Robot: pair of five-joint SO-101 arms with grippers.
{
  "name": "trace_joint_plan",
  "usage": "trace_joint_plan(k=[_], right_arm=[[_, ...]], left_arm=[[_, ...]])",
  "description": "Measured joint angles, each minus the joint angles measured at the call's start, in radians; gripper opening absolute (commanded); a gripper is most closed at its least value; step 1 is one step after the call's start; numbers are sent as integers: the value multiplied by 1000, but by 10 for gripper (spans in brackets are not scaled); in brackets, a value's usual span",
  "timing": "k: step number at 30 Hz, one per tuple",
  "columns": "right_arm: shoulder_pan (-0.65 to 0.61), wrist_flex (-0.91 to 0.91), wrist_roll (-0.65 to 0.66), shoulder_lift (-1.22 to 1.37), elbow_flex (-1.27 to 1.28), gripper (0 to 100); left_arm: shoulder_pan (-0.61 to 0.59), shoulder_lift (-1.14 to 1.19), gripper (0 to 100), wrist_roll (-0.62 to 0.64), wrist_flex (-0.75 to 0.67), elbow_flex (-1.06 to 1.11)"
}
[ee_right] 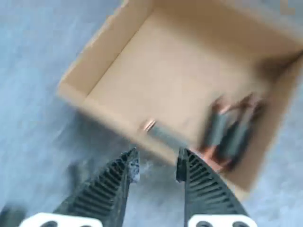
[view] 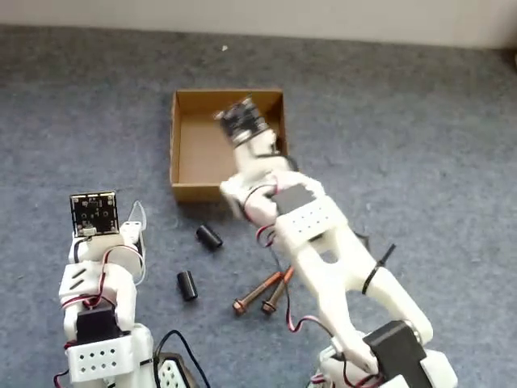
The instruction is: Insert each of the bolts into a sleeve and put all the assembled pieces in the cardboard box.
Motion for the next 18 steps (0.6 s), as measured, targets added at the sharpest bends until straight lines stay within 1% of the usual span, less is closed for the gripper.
trace_joint_plan(k=[3, 8, 18], right_arm=[[-81, 89, 0, 58, -6, 121], [-155, 140, 0, 204, -91, 121], [-184, 273, 0, 483, -358, 119]], left_arm=[[-8, 0, 192, 0, 0, 0], [-8, 0, 192, 0, 0, 0], [-8, 0, 192, 0, 0, 0]])
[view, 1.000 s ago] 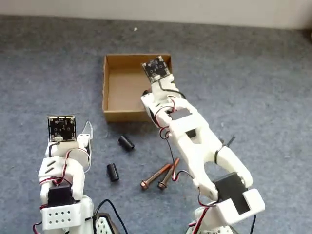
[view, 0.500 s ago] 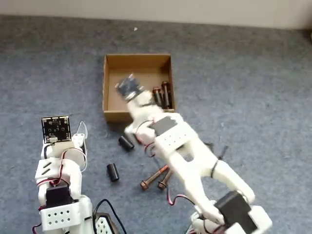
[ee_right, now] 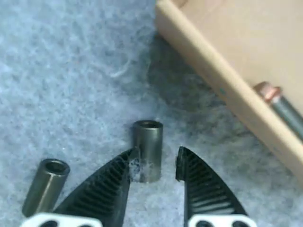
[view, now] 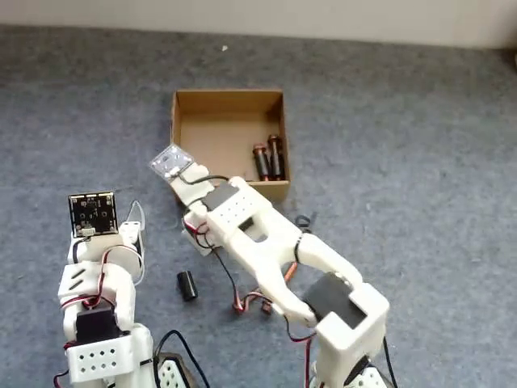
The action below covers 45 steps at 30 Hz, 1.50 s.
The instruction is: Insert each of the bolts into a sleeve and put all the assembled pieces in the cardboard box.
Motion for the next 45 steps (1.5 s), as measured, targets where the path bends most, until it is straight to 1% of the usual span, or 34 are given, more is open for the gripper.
trace_joint_plan(k=[6, 8, 10, 12, 14, 16, 20, 23, 28, 38, 42, 45], right_arm=[[-9, 49, 0, 123, -87, 111], [-9, 52, 0, 149, -107, 70], [-8, 52, 0, 161, -118, 0], [-6, 54, 0, 172, -126, 9], [-5, 66, 31, 180, -137, 5], [-5, 114, 63, 190, -164, 5], [-12, 215, 78, 133, -164, 5], [6, 247, 80, 18, -164, 5], [104, 282, 80, -239, -77, 5], [327, 281, 80, -727, 367, 5], [430, 221, 80, -898, 531, 5], [503, 164, 80, -1000, 634, 5]], left_arm=[[0, 0, 192, 0, 0, 0], [0, 0, 192, 0, 0, 0], [0, 0, 192, 0, 0, 0], [0, 0, 192, 0, 0, 0], [0, 0, 192, 0, 0, 0], [0, 0, 192, 0, 0, 0], [0, 0, 192, 0, 0, 0], [0, 0, 192, 0, 0, 0], [0, 0, 192, 0, 0, 0], [0, 0, 196, 0, 0, 0], [0, 0, 197, 0, 2, -2], [0, 0, 197, 0, 3, -43]])
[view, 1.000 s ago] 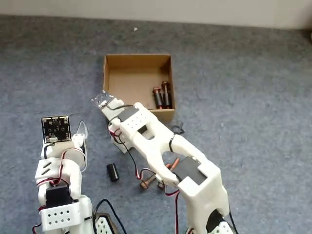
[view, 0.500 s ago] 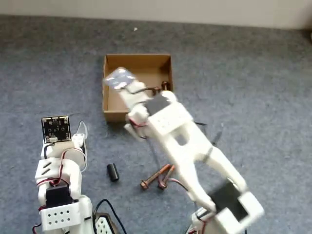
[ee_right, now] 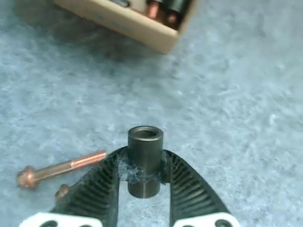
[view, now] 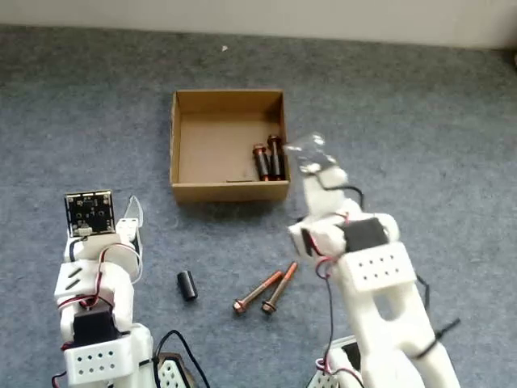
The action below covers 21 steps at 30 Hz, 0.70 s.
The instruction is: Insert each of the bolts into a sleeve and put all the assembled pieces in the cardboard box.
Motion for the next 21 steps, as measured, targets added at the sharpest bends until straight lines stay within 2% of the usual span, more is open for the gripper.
trace_joint_plan(k=[4, 11, 16, 21], right_arm=[[86, -77, -12, -84, 98, 5], [307, -245, -160, -149, 187, 5], [466, -330, -273, -149, 192, 5], [563, -361, -344, -149, 192, 5]], left_arm=[[95, 0, 197, -86, 72, -86], [416, 0, 229, -230, 298, -242], [623, 6, 232, -253, 374, -270], [766, 167, 231, -253, 377, -290]])
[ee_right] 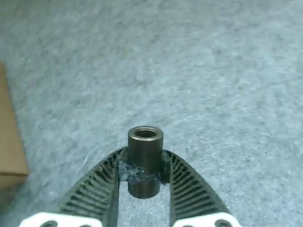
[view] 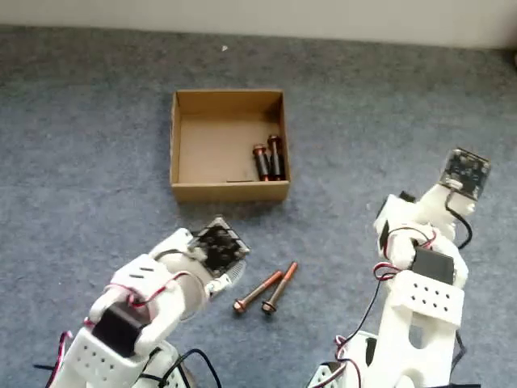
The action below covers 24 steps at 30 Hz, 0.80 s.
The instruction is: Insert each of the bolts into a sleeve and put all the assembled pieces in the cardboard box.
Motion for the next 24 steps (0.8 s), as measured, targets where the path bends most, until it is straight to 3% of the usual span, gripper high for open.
trace_joint_plan(k=[6, 17, 24], right_arm=[[28, -6, -21, 0, 0, 5], [35, -21, -21, 0, 31, 5], [32, -51, -21, -3, 34, 5]], left_arm=[[124, 321, 231, 3, -49, -114], [253, 1031, 231, 216, -198, -381], [313, 1310, 230, 292, -207, -534]])
